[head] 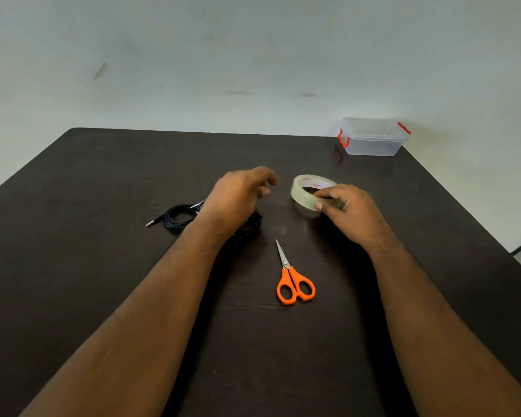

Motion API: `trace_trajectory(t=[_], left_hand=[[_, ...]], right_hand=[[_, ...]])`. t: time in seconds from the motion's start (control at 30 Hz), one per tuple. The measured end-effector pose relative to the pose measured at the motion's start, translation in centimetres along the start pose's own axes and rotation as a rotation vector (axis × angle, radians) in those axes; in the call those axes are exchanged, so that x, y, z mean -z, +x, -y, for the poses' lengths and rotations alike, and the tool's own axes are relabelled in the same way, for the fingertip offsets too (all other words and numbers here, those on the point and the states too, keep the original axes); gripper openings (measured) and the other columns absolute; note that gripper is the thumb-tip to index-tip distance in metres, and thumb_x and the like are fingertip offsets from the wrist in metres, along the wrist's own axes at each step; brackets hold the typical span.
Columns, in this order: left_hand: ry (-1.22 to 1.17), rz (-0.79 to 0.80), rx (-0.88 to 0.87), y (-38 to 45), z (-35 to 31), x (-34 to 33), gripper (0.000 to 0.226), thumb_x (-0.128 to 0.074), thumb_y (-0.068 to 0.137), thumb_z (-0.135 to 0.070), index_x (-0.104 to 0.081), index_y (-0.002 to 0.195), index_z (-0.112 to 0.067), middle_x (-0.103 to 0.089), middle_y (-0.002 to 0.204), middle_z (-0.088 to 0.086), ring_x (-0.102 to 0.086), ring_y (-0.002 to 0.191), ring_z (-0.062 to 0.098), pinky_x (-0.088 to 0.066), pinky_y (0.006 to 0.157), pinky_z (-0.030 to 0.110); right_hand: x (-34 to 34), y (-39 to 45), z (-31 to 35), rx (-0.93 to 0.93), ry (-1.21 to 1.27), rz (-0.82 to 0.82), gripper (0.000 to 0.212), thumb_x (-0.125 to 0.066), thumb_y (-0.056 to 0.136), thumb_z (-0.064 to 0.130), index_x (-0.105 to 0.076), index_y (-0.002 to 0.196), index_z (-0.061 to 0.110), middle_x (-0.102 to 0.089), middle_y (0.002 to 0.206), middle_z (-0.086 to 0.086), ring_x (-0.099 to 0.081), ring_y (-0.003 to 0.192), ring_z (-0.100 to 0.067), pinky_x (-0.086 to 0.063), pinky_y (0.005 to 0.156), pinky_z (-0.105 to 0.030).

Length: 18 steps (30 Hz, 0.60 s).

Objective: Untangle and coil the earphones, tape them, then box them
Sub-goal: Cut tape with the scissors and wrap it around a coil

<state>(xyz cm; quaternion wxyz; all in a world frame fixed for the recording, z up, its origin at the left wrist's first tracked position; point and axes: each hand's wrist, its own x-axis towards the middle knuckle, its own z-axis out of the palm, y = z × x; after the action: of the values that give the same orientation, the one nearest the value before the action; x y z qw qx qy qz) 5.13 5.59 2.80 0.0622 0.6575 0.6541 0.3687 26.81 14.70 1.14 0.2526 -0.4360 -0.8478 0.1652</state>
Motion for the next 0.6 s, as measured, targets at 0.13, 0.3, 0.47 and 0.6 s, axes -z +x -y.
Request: trace_trajectory(t=[0.13, 0.3, 0.47, 0.6], left_hand=[[-0.099, -0.254, 0.069, 0.0, 1.6, 1.5, 0.018, -0.057, 0.091, 0.001, -0.064, 0.101, -0.012, -0.066, 0.088, 0.001, -0.064, 0.086, 0.019, -0.056, 0.079, 0.04], [-0.163, -0.19, 0.065, -0.3, -0.6, -0.2, 0.029, -0.064, 0.091, -0.033, -0.065, 0.116, -0.018, -0.064, 0.099, -0.008, -0.058, 0.092, 0.008, -0.05, 0.09, 0.035], [0.024, -0.009, 0.036, -0.9, -2.7, -2.0, 0.079, -0.054, 0.072, -0.077, -0.047, 0.138, -0.034, -0.049, 0.142, -0.011, -0.036, 0.134, 0.014, -0.022, 0.099, 0.031], [-0.024, -0.013, 0.035, -1.0, -2.6, -2.1, 0.067, -0.064, 0.072, -0.069, -0.054, 0.129, -0.037, -0.054, 0.135, -0.018, -0.036, 0.132, 0.006, -0.016, 0.094, 0.029]], right_hand=[[0.9, -0.4, -1.3, -0.105, 0.102, -0.177, 0.025, -0.069, 0.086, 0.012, -0.072, 0.111, 0.014, -0.068, 0.115, -0.003, -0.057, 0.113, -0.02, -0.041, 0.1, -0.029], [0.0, -0.4, 0.1, -0.022, 0.084, -0.208, 0.027, -0.071, 0.084, 0.013, -0.073, 0.111, 0.013, -0.068, 0.115, -0.003, -0.056, 0.111, -0.019, -0.038, 0.095, -0.022], [-0.2, -0.8, 0.9, 0.112, -0.004, -0.282, 0.025, -0.074, 0.08, 0.012, -0.074, 0.105, 0.009, -0.071, 0.109, -0.006, -0.057, 0.107, -0.023, -0.037, 0.09, -0.023], [-0.1, -0.8, 1.1, 0.225, -0.025, -0.363, 0.022, -0.076, 0.078, 0.012, -0.074, 0.1, 0.008, -0.072, 0.1, -0.006, -0.056, 0.102, -0.017, -0.035, 0.093, -0.022]])
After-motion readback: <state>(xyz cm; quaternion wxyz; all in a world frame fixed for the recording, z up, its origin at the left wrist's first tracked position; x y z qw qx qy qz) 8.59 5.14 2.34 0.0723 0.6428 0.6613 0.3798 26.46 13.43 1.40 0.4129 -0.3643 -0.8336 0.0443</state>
